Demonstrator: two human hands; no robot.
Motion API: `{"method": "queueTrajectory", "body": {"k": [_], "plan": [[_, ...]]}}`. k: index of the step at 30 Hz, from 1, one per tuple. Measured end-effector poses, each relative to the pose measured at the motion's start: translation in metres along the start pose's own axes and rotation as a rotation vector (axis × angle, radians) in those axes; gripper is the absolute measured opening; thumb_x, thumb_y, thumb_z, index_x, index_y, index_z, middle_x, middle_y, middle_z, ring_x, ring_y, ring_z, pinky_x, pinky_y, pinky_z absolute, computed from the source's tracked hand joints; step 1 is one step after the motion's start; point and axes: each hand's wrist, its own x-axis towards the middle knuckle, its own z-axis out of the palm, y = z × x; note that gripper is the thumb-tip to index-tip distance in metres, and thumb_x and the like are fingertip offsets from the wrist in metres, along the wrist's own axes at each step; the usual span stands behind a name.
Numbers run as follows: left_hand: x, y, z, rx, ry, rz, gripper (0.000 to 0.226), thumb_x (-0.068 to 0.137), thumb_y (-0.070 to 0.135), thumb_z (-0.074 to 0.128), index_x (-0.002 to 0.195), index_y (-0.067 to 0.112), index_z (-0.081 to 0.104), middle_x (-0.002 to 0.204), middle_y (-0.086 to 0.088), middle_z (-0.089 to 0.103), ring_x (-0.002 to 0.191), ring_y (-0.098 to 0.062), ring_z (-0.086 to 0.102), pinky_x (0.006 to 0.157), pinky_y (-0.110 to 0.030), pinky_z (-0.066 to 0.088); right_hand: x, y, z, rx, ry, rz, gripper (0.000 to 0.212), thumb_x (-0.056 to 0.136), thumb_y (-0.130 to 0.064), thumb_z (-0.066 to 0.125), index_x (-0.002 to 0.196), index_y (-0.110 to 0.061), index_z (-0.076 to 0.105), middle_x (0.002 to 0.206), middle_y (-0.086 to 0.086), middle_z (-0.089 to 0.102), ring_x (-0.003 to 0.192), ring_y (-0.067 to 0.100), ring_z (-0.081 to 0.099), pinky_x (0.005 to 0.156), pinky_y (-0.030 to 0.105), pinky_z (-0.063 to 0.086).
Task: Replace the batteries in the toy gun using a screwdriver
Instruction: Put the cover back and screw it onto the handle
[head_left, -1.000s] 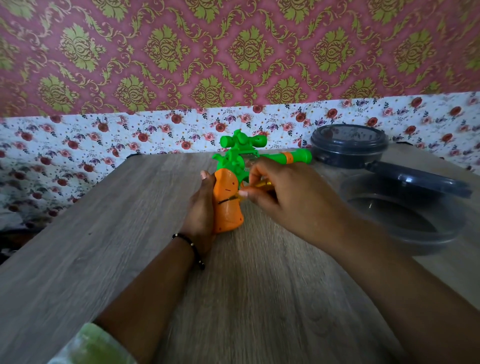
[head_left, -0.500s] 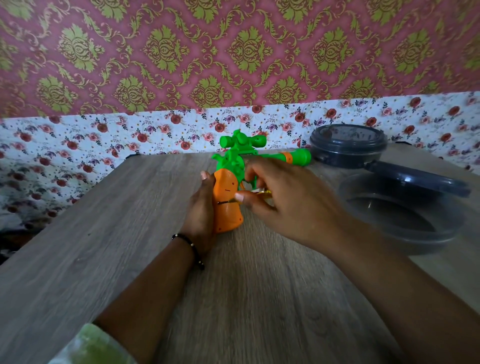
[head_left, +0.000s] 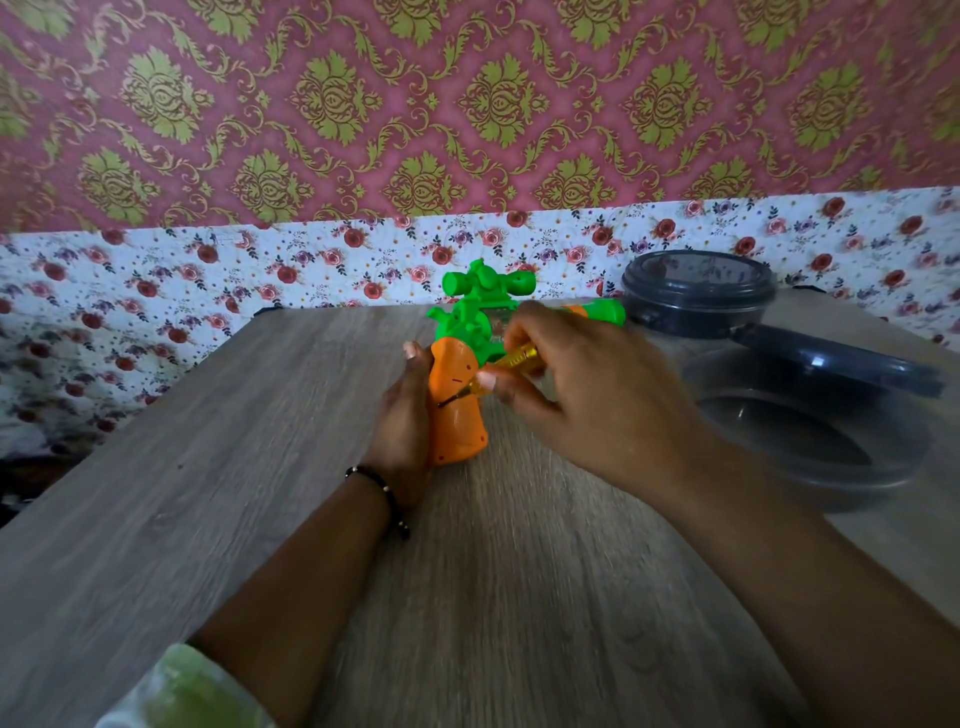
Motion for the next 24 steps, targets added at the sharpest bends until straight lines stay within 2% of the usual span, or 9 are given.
{"method": "queueTrajectory", "body": {"k": [2,4,8,11,13,16,18,21,24], "plan": [[0.0001,0.0001,0.0003,0.005,-0.013,-0.001,0.083,0.073,0.085,0.044,0.131,0.027,0.060,0.131,-0.009,0.065,0.123,-0.031,0.060,0.108,-0.059,0.040,0.0001,-0.0007,-0.0010,0.186,-0.031,-0.020,0.024,0.083,-0.036,0.053,0.096,-0.015,0.050,0.083,-0.003,0.057,0.065,0.013,0.050,0.058,0.032,0.042],[0.0010,-0.0001,0.0000,0.013,-0.013,-0.001,0.086,0.071,0.086,0.045,0.132,0.027,0.059,0.131,-0.010,0.065,0.123,-0.032,0.060,0.107,-0.060,0.041,0.0021,0.0002,-0.0020,0.319,-0.051,0.005,0.015,0.081,-0.023,0.059,0.088,-0.015,0.050,0.068,-0.005,0.051,0.057,0.008,0.044,0.054,0.031,0.037],[0.0011,-0.0012,-0.0008,-0.006,0.006,-0.015,0.085,0.072,0.082,0.044,0.133,0.024,0.059,0.129,-0.010,0.066,0.120,-0.029,0.063,0.105,-0.059,0.044,0.0010,-0.0008,0.0036,0.152,0.013,0.057,0.031,0.083,-0.041,0.058,0.072,-0.019,0.041,0.049,-0.009,0.035,0.047,0.012,0.036,0.047,0.030,0.031],[0.0020,-0.0016,-0.0013,-0.003,0.017,-0.021,0.089,0.066,0.087,0.048,0.131,0.027,0.060,0.129,-0.007,0.067,0.120,-0.028,0.063,0.107,-0.056,0.043,0.0008,0.0004,0.0034,0.000,0.025,0.052,0.030,0.084,-0.048,0.045,0.081,-0.018,0.045,0.059,-0.007,0.042,0.057,0.021,0.048,0.050,0.031,0.037],[0.0023,-0.0022,-0.0015,-0.006,0.004,-0.026,0.089,0.068,0.086,0.047,0.131,0.026,0.060,0.129,-0.009,0.066,0.121,-0.030,0.062,0.106,-0.059,0.042,0.0011,0.0020,0.0016,0.223,-0.083,0.010,0.020,0.085,-0.038,0.047,0.091,-0.019,0.045,0.075,-0.008,0.047,0.065,0.013,0.049,0.056,0.032,0.040],[0.0009,-0.0005,-0.0007,-0.013,-0.009,-0.024,0.085,0.072,0.082,0.044,0.132,0.023,0.059,0.130,-0.012,0.065,0.122,-0.033,0.061,0.103,-0.061,0.045,0.0030,0.0012,-0.0026,0.452,-0.245,-0.013,0.013,0.087,-0.020,0.056,0.090,-0.021,0.044,0.075,-0.012,0.043,0.063,0.001,0.041,0.056,0.019,0.032],[0.0010,-0.0008,-0.0003,-0.025,0.002,-0.024,0.085,0.074,0.081,0.044,0.134,0.022,0.057,0.130,-0.012,0.065,0.118,-0.030,0.063,0.099,-0.056,0.050,0.0035,0.0025,-0.0020,0.344,-0.211,-0.009,0.012,0.087,-0.021,0.059,0.090,-0.018,0.048,0.079,-0.008,0.051,0.066,0.003,0.044,0.059,0.023,0.034],[0.0010,-0.0012,-0.0001,-0.033,0.016,-0.027,0.083,0.079,0.081,0.041,0.134,0.020,0.057,0.129,-0.014,0.065,0.101,-0.023,0.067,0.078,-0.036,0.054,0.0028,0.0062,-0.0017,0.019,-0.103,0.009,0.023,0.092,-0.035,0.050,0.096,-0.013,0.051,0.079,0.006,0.061,0.072,0.024,0.056,0.060,0.035,0.042],[0.0017,-0.0013,-0.0006,-0.034,0.011,-0.047,0.086,0.074,0.082,0.042,0.135,0.023,0.056,0.128,-0.011,0.066,0.110,-0.025,0.066,0.083,-0.039,0.054,-0.0001,0.0069,-0.0012,-0.055,-0.111,-0.019,0.025,0.092,-0.039,0.048,0.101,-0.016,0.049,0.087,0.005,0.064,0.081,0.027,0.060,0.064,0.035,0.045]]}}
